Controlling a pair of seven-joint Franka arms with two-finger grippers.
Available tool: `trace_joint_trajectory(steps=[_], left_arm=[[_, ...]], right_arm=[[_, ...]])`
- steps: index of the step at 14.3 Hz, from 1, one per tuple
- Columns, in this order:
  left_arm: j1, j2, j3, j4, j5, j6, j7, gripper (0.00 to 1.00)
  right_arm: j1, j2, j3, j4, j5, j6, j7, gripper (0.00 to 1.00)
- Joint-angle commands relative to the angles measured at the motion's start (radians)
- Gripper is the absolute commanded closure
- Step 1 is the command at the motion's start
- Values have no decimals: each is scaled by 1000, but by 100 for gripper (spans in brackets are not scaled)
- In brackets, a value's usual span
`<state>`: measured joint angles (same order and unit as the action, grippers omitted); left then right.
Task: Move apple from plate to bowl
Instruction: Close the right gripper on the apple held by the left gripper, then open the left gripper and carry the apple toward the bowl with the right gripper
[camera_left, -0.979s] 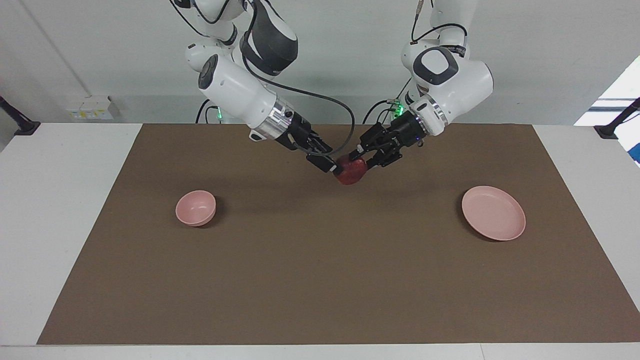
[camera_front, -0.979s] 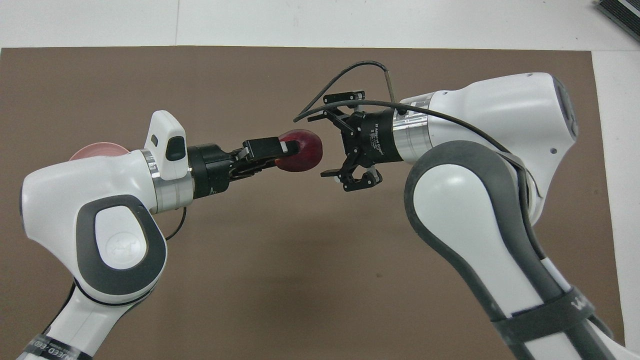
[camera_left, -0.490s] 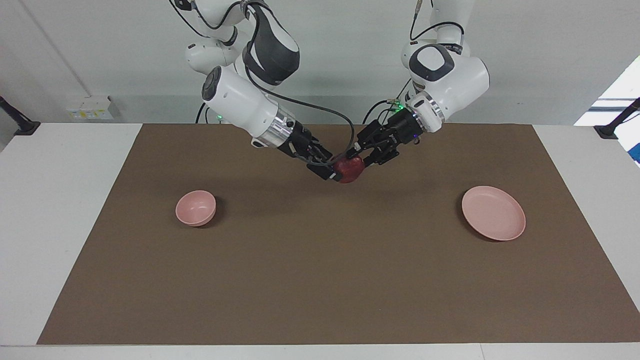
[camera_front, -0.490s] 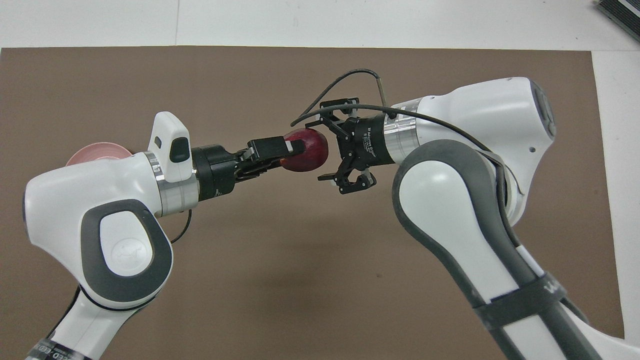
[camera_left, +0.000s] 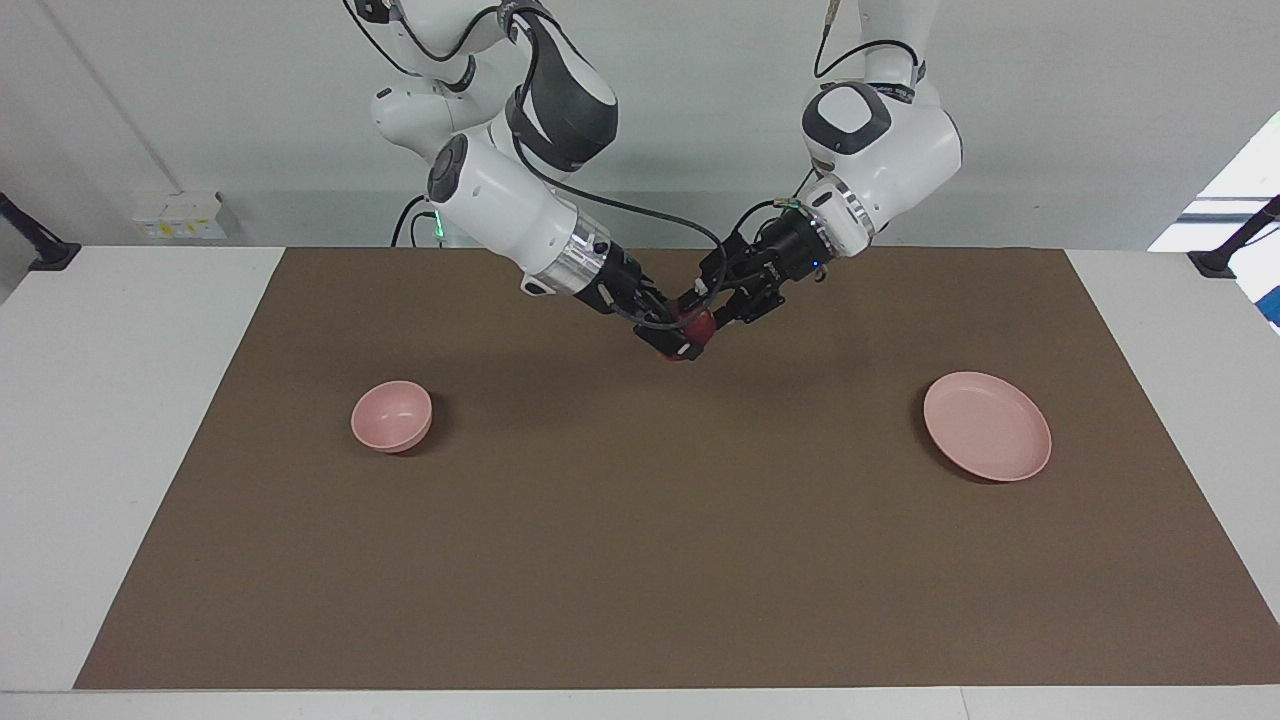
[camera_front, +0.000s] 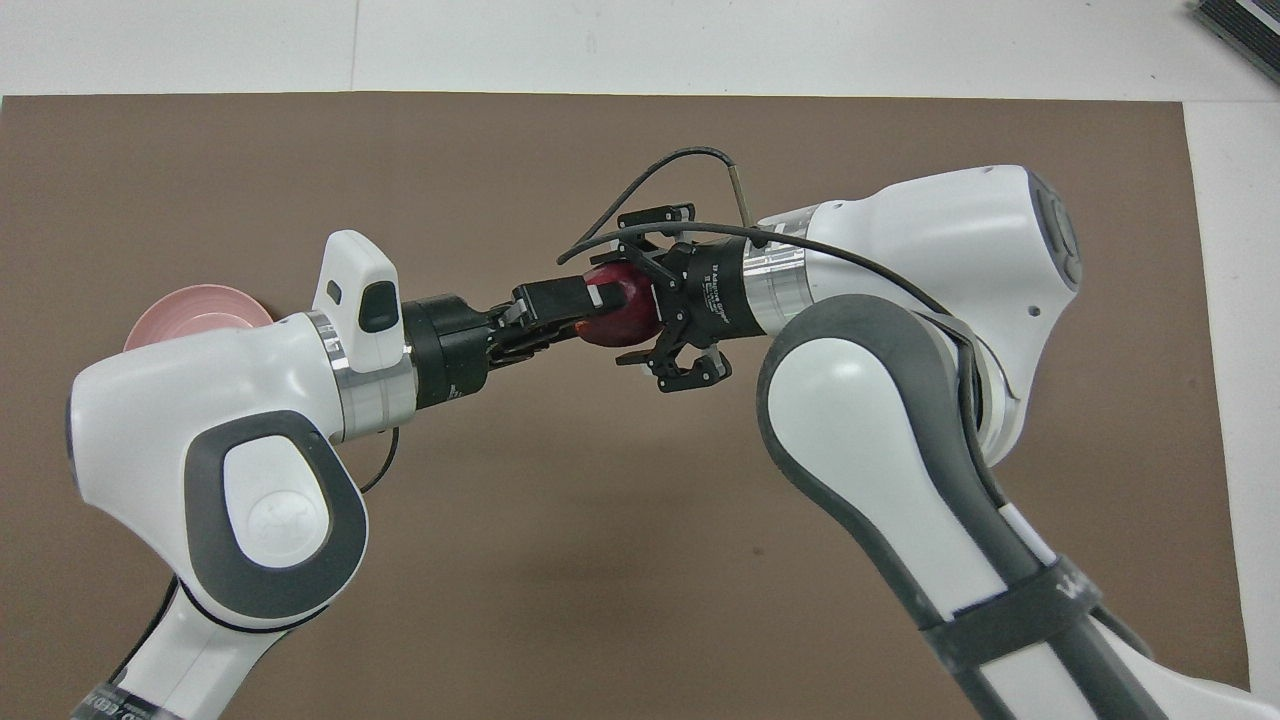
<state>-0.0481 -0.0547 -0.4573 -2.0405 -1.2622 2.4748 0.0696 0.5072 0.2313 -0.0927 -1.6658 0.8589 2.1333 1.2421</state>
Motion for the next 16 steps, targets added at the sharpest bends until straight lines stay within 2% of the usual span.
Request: trace_joint_trajectory(steps=[1,5,6,7,8,9,10,11,12,16], left_arm=[[-10,-16,5,-1,-20,19,-17,100],[-4,-16,5,0,-20,12,-31,100],[-1,-16,5,0,-20,7,-33,91],[-1,-14,5,3,-20,7,-34,69],[-1,-13,5,5,-20,7,-45,51],[-1,-13,5,5,-19,4,-69,44],[-1,-10,6,9,-19,4,-79,22],[-1,-7,8,13,-19,4,-82,5],[-1,-5,8,16,-19,6,-83,0],[2,-2,12,19,-3,4,-140,0]], right_arm=[[-2,-6,-1,-12,34,1,-7,100],[-19,-4,-1,-5,32,-33,-36,100],[-22,-3,-1,-5,32,-33,-47,100],[-29,-3,-1,-2,32,-33,-53,100],[-29,0,-1,3,32,-35,-53,100],[-30,0,-1,6,31,-33,-55,100],[-29,0,-1,6,23,-33,-56,100],[-32,0,-1,8,22,-33,-62,100],[-36,0,-2,8,20,-35,-72,100],[-59,-10,-8,8,9,-53,-122,100]])
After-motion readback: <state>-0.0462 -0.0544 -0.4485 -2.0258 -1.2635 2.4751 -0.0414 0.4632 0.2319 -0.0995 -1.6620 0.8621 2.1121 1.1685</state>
